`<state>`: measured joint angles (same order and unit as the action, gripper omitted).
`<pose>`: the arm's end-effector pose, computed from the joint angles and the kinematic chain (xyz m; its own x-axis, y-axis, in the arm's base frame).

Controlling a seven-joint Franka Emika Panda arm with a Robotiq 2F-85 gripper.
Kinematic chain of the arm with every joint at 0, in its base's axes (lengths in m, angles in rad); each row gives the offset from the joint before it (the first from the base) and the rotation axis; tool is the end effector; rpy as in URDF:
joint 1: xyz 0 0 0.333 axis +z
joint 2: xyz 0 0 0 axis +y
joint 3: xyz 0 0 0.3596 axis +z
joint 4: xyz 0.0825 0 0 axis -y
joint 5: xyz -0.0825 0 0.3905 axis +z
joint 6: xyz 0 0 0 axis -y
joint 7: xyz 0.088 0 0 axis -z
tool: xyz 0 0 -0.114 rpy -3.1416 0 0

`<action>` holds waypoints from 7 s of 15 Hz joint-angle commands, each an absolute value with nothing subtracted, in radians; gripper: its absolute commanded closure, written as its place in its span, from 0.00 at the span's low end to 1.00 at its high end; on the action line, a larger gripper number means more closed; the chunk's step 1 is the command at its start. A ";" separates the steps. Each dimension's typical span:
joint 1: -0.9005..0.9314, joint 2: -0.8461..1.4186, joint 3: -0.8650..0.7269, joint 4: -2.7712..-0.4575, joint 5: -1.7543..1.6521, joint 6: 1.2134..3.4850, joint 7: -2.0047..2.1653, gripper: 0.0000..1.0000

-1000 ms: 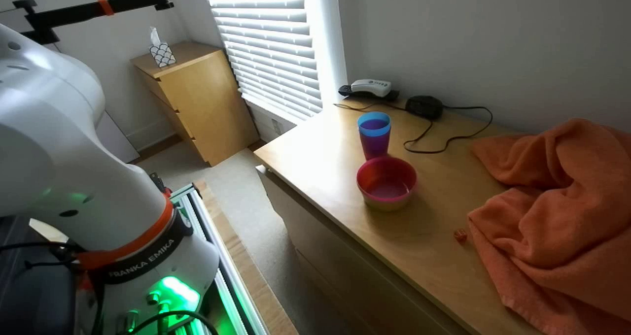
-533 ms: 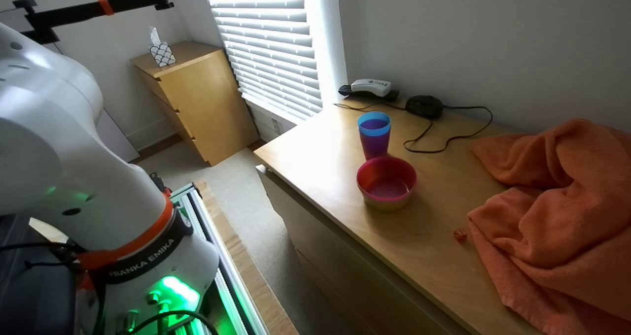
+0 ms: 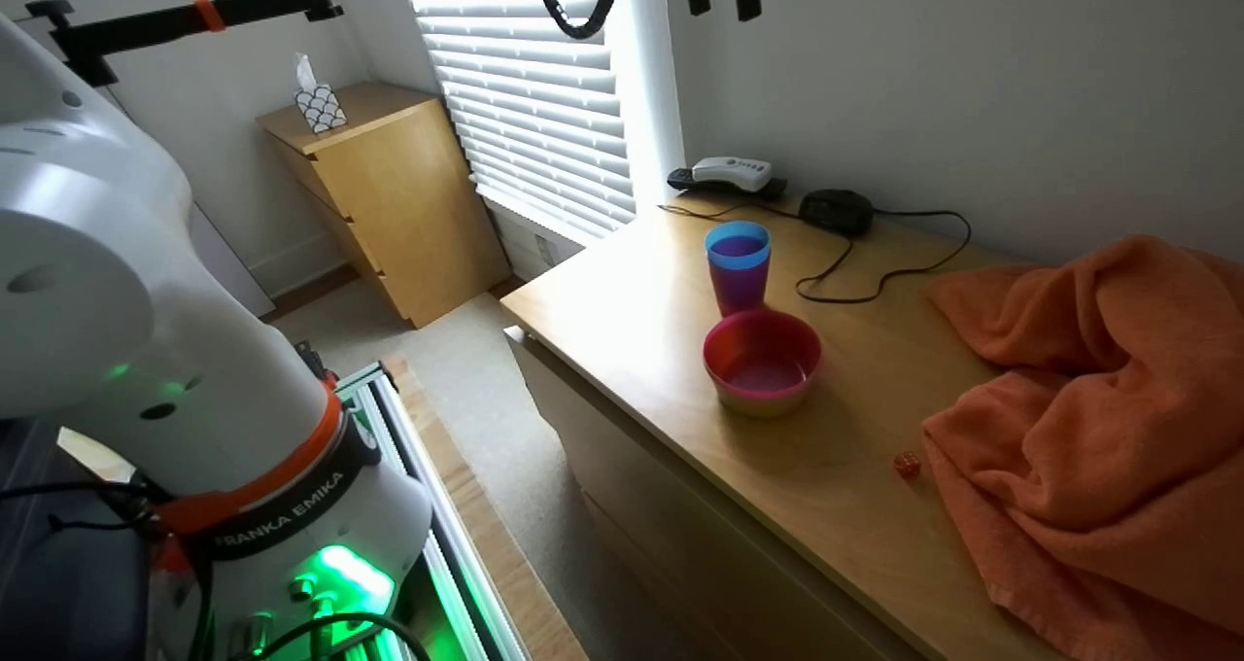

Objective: Move the white lights remote controller backwards and press the on button on the lights remote controller

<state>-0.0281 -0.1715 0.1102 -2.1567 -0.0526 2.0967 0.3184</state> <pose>0.5092 0.0417 0.5158 0.9702 -0.2079 0.1245 -0.2131 -0.9766 0.0293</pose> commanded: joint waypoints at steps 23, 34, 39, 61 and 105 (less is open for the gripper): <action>0.153 0.364 0.075 -1.817 -0.031 2.275 1.003 0.00; 0.180 0.555 0.067 -1.764 0.126 2.478 1.033 0.00; 0.200 0.608 0.055 -1.733 0.163 2.523 1.083 0.00; 0.241 0.540 0.034 -1.793 0.165 2.459 1.192 0.69; 0.149 0.084 0.030 -2.518 0.098 2.664 1.094 1.00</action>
